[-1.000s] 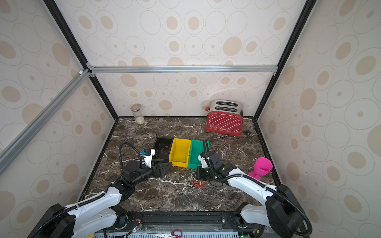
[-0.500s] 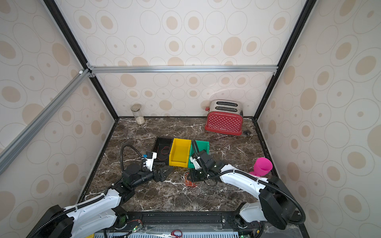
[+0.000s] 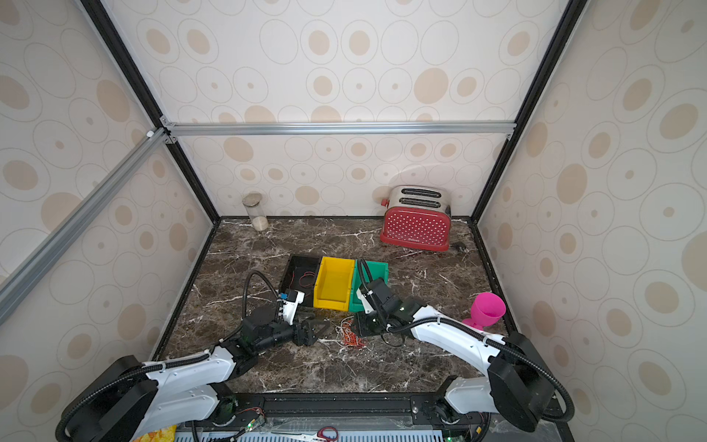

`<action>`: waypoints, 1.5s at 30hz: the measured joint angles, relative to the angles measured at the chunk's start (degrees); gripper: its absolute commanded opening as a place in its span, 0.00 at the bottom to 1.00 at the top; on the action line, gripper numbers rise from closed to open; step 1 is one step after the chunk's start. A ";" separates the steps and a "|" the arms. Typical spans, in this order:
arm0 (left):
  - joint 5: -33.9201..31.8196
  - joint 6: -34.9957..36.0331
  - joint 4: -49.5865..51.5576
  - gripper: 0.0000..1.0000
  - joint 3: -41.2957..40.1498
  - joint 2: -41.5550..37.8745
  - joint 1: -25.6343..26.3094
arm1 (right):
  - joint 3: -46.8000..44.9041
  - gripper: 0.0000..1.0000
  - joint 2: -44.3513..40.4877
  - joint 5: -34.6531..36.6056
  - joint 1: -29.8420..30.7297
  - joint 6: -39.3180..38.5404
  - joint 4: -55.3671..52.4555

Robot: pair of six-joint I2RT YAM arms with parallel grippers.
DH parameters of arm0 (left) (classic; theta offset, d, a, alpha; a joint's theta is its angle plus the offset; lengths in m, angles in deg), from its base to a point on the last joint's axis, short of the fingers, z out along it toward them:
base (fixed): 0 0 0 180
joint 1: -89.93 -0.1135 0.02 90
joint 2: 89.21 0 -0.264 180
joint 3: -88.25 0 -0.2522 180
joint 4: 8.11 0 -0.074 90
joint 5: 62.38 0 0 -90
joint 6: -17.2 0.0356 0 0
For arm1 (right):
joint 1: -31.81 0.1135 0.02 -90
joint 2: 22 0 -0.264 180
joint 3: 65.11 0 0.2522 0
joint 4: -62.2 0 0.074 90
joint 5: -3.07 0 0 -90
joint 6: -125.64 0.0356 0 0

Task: Untangle and sort cables by color
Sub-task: Untie the cable.

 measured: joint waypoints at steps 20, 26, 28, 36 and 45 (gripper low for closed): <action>-1.11 -0.20 -9.31 0.67 4.96 18.38 5.07 | 5.29 0.28 4.26 7.08 0.26 3.48 -6.10; -1.20 -0.35 -11.54 0.59 6.84 22.88 5.99 | 5.18 0.11 4.87 6.99 0.35 3.82 -5.29; -1.14 -0.55 -12.31 0.55 7.37 24.39 6.25 | 5.03 0.05 4.87 6.95 0.37 3.69 -4.74; 0.55 -1.64 -14.25 0.27 8.76 27.67 6.45 | 4.04 0.00 4.09 6.99 0.37 3.08 -4.15; 0.74 -2.14 -14.45 0.00 9.18 28.41 6.60 | 4.17 0.00 -0.57 8.41 0.37 -0.11 -6.16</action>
